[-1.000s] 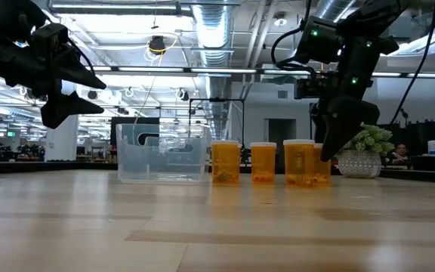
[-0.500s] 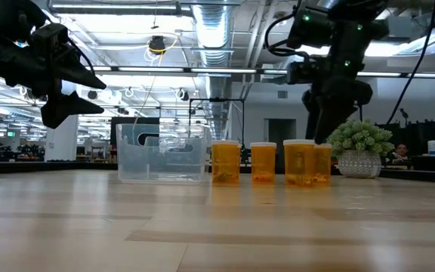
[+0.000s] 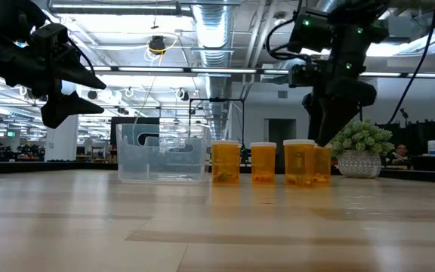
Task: Pick and place pill bottles into a basket
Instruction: Put the orange pill bottle into the transparent container
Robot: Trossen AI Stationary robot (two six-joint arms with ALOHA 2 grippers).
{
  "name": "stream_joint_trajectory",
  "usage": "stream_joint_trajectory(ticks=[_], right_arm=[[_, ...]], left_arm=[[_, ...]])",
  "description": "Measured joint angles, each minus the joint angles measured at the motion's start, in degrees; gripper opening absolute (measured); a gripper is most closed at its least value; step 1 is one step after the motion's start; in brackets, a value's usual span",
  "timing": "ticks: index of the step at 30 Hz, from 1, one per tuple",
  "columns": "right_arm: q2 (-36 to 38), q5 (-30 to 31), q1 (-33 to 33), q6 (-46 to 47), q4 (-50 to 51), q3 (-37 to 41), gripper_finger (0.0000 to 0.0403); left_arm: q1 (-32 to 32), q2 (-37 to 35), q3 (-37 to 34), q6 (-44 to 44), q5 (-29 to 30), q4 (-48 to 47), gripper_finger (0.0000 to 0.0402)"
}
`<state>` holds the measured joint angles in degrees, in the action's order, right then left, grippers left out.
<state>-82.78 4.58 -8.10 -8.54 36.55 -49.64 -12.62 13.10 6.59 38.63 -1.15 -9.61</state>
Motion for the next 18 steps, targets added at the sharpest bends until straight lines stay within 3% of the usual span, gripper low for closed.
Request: stream_joint_trajectory(ticks=[11, 18], right_arm=[[-0.08, -0.28, -0.30, -1.60, -3.41, 1.68, 0.0302], [-5.09, -0.83, -0.30, -2.01, -4.10, 1.72, 0.0302]], left_arm=[[0.00, 0.00, 0.00, 0.02, 0.00, 0.00, 0.0247], [0.01, 0.00, 0.00, 0.07, 0.00, 0.00, 0.0247]])
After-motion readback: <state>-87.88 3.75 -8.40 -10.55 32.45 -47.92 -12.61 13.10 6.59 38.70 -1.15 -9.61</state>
